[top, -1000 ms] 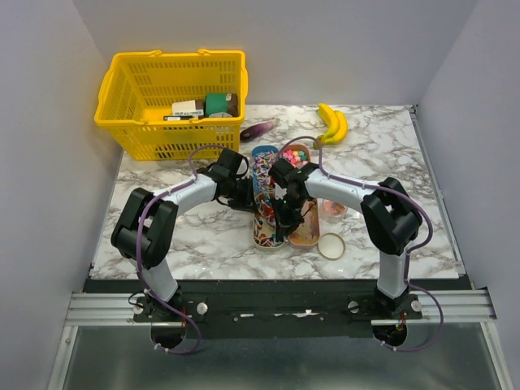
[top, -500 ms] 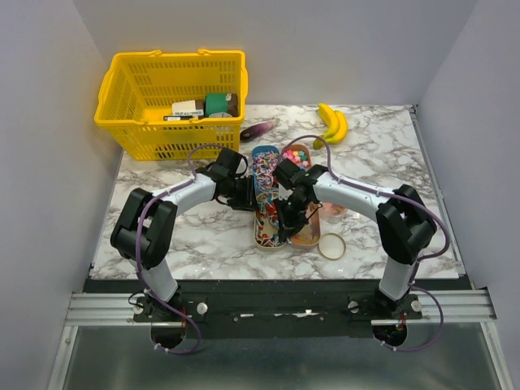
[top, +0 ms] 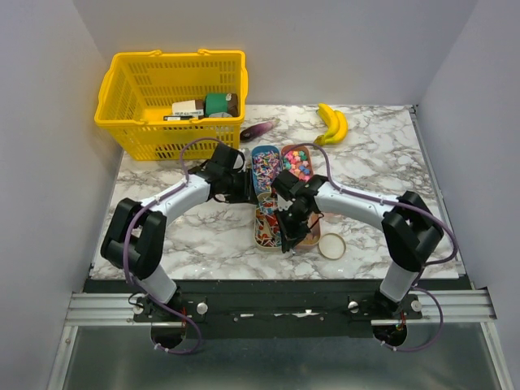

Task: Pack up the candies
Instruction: Scoop the fake candies from the storage box.

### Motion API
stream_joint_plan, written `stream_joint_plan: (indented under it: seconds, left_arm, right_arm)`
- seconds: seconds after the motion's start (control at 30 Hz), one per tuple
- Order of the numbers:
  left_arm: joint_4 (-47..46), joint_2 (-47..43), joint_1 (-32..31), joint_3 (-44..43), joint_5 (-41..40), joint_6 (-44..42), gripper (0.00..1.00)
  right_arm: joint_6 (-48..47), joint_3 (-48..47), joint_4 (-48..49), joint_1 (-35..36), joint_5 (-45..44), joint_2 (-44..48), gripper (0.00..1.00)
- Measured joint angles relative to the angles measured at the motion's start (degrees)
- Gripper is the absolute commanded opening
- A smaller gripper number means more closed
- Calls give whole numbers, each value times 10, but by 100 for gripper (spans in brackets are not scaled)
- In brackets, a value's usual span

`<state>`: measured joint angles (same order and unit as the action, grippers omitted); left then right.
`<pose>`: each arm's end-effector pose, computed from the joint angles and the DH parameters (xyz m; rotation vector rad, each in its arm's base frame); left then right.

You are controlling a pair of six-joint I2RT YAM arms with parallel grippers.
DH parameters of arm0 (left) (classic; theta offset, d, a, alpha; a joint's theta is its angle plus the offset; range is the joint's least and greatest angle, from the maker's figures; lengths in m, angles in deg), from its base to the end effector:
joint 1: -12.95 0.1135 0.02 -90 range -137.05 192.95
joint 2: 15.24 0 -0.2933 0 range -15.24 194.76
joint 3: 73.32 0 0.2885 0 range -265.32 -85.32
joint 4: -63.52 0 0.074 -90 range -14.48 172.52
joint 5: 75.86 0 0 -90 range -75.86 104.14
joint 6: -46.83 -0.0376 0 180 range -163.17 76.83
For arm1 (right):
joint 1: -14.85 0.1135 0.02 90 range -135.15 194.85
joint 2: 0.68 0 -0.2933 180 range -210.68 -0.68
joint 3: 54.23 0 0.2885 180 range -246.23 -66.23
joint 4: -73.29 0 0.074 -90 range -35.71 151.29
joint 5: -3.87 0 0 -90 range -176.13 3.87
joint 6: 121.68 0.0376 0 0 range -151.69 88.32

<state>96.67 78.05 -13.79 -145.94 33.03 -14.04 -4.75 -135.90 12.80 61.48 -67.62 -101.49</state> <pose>0.3262 -0.1780 0.2160 0.0879 2.6270 -0.7874 0.2435 0.2752 0.1991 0.5645 -2.9883 -0.5621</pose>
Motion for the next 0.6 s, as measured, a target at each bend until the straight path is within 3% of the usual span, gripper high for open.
stream_joint_plan:
  seconds: [0.6]
  left_arm:
    - [-18, -66, 12, 29, -70, -5, 49]
  right_arm:
    - [-26, 58, 25, 39, -95, 88, 1]
